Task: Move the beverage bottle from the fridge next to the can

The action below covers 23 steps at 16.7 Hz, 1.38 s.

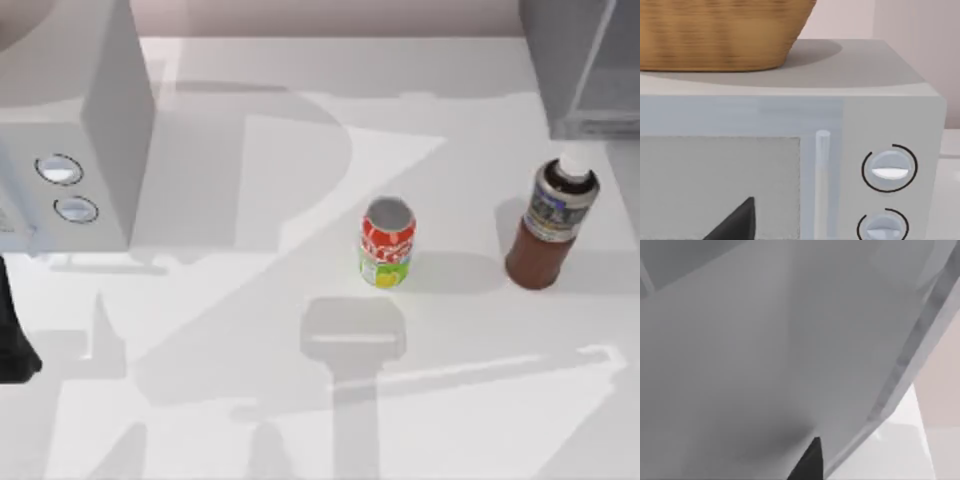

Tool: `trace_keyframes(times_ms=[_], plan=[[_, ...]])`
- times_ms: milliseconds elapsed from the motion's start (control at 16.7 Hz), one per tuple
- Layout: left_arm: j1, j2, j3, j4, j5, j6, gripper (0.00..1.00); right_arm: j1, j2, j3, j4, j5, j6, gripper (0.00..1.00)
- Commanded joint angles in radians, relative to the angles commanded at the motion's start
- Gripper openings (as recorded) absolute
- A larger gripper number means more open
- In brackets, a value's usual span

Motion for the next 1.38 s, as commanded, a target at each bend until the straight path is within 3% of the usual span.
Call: trace_keyframes(times_ms=[240,480,960,1380], plan=[[0.000,0.000,0.000,0.000,0.000,0.000,1.00,0.320,-0.022,-0.082,0.061,0.219,0.166,1.00],[0.000,0.000,0.000,0.000,0.000,0.000,1.00,0.494,-0.090,-0.167,0.162,0.373,0.313,1.00],[0.000,0.000,0.000,0.000,0.000,0.000,1.00,0.504,-0.098,-0.163,0.181,0.398,0.334,1.00],[0.000,0.000,0.000,0.000,0.000,0.000,1.00,0.507,0.130,0.117,0.127,0.400,0.336,1.00]])
